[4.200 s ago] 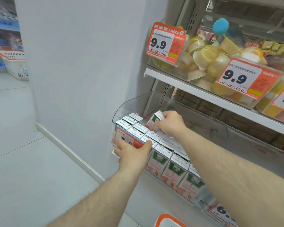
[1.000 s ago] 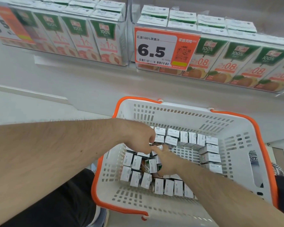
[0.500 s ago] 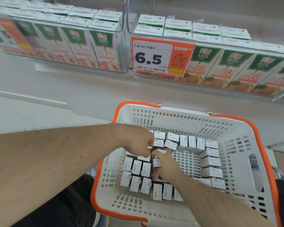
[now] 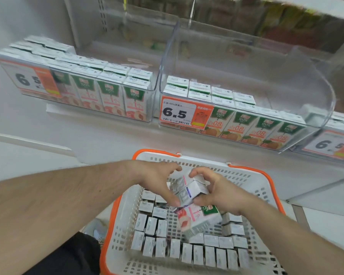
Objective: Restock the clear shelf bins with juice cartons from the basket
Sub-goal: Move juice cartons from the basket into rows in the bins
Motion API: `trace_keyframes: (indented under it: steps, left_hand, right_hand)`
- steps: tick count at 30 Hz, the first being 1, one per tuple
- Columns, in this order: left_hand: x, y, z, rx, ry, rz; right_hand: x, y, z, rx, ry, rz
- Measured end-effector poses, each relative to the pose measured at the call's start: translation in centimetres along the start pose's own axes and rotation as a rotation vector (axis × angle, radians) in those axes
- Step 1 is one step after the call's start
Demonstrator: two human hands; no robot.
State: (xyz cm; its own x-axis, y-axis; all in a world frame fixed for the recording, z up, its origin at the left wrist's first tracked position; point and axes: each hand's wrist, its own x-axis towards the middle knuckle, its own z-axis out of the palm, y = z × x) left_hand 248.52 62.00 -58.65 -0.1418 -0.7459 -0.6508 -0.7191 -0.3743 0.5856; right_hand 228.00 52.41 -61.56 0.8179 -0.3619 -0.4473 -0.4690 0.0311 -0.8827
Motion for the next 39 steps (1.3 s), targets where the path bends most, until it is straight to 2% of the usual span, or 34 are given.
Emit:
trace_keyframes:
  steps: [5,14,19,24,28,32,36,39]
  left_hand:
    - [-1.4,2.6,0.6,-0.45,-0.078,0.31]
    - [-4.0,4.9,1.2,-1.342,0.03,0.291]
    - [-6.6,5.7,-0.2,-1.625,0.117,0.304]
    - [-8.7,6.3,-1.0,-1.773,0.168,0.376]
    - [-8.7,6.5,-1.1,-1.817,0.247,0.353]
    - [-8.2,7.0,-1.3,-1.814,0.302,0.289]
    - [-8.2,7.0,-1.5,-1.76,0.271,0.337]
    - [-8.4,6.4,-1.4,-1.726,0.199,0.388]
  right_hand:
    - [-2.4,-5.2,-0.6,0.105,-0.044,-0.156]
    - [-6.7,-8.9,-2.1,0.534,0.063,-0.107]
    - [-7.7,-9.5,-2.3,0.77,0.23,-0.141]
    - [-7.3,-10.4,-1.9,1.085,0.269,-0.089]
    - [-6.2,-9.9,-1.4,1.223,0.21,0.018]
    - [-5.1,-9.4,-0.9,1.16,0.172,0.099]
    - [-5.4,-9.1,-1.5,1.106,0.202,0.13]
    - [-6.3,-9.3,-2.0,0.872,0.277,0.115]
